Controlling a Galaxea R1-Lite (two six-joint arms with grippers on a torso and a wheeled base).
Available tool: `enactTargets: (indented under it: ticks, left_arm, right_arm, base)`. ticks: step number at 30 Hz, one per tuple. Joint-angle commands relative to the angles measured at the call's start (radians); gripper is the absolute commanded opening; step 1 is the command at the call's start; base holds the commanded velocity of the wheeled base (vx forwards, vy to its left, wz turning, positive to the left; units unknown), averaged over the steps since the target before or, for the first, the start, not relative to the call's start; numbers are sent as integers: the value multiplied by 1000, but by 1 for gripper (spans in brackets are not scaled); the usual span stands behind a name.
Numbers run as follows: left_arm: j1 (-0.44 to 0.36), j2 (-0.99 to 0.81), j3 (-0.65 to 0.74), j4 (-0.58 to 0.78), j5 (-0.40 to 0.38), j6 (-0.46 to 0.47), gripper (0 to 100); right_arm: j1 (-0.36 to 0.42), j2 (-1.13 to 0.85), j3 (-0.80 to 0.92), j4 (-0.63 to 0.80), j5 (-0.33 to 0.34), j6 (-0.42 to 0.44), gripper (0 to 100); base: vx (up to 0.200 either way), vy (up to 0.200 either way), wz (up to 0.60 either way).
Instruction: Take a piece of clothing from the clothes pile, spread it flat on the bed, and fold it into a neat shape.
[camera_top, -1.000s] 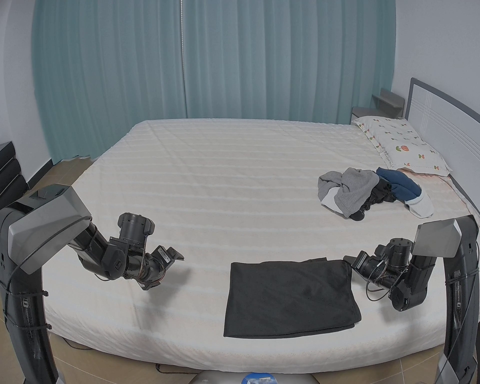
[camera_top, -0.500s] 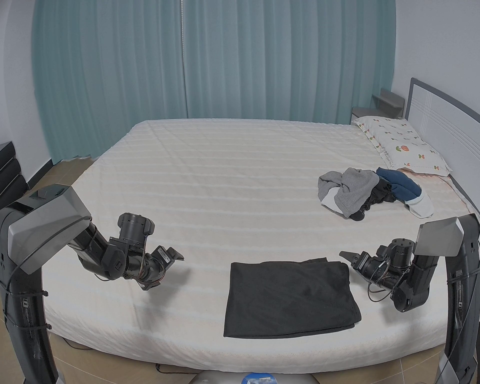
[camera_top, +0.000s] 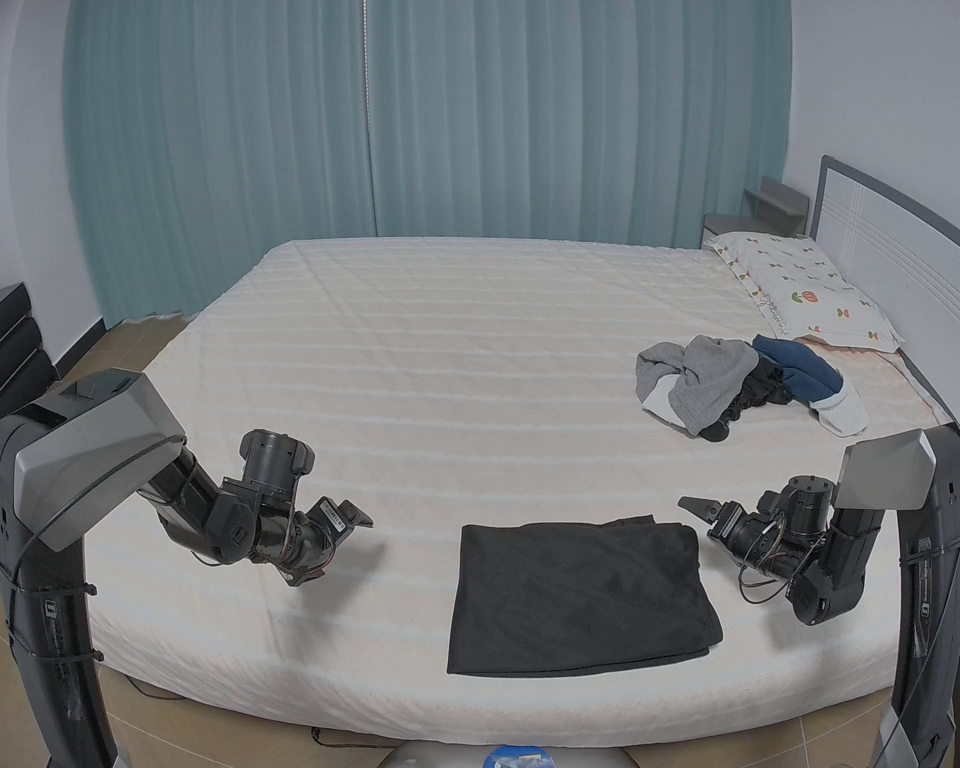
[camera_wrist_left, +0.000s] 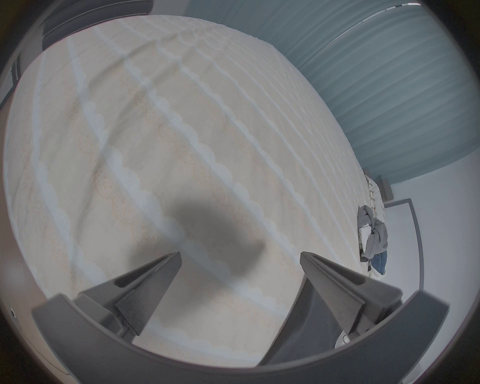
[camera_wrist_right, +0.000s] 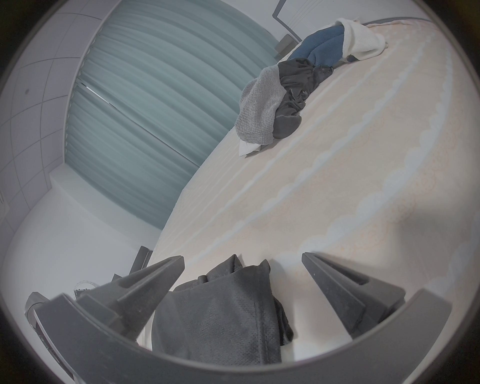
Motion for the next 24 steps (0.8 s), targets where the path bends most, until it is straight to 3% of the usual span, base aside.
enactTargets:
  ticks: [1,5,10,14,24]
  left_arm:
    - [-8,-1,5,0,0,0,100]
    - [-11,-3,3,0,2,-5,100]
    - [-13,-3,3,0,6,-5,100]
    - [-19,-3,5,0,6,-7,100]
    - [-39,-9,3,0,6,-39,100]
  right_arm:
    - [0,-4,2,-1,1,0,100]
    - [2,-7,13,-3,1,0,100]
    - [5,-16,24,-3,1,0,100]
    - [4,-22,27,-3,1,0,100]
    - [8,-29,32,-3,1,0,100]
  base:
    - [0,0,0]
    - [0,0,0]
    - [-200,0,0]
    - [-200,200,0]
    - [0,-20,0]
